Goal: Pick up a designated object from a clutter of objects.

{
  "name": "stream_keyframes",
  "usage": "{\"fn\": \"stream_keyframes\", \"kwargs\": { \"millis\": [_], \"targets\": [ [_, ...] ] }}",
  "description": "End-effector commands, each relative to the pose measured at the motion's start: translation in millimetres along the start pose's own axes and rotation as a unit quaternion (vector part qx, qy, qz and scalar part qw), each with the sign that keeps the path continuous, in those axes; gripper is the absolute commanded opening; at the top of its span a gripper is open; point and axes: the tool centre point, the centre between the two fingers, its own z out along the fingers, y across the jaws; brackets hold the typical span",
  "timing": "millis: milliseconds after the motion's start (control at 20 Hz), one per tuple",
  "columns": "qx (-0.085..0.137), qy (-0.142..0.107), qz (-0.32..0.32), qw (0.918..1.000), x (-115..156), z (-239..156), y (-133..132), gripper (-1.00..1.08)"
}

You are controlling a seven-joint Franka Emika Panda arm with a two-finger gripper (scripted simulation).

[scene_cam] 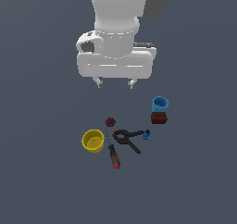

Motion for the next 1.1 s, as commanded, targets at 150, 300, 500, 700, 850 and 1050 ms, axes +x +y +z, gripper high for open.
{"fn": "stream_keyframes", "kwargs": {
  "millis": [150, 300, 500, 700, 850, 1050],
  "targets": [
    [0.001, 0.003, 0.005, 1.0, 1, -3, 6, 0.28],
    [0.002, 0.007, 0.014, 0.9999, 2, -9, 15, 0.28],
    [0.002, 0.007, 0.013, 0.9999, 2, -9, 15, 0.28],
    [0.002, 0.009, 0.021, 0.9997, 3, -5, 16, 0.28],
    [0.001, 0.012, 0.034, 0.9994, 6, 1, 18, 0.28],
    [0.0, 0.019, 0.06, 0.998, 11, 14, 23, 0.28]
  ]
}}
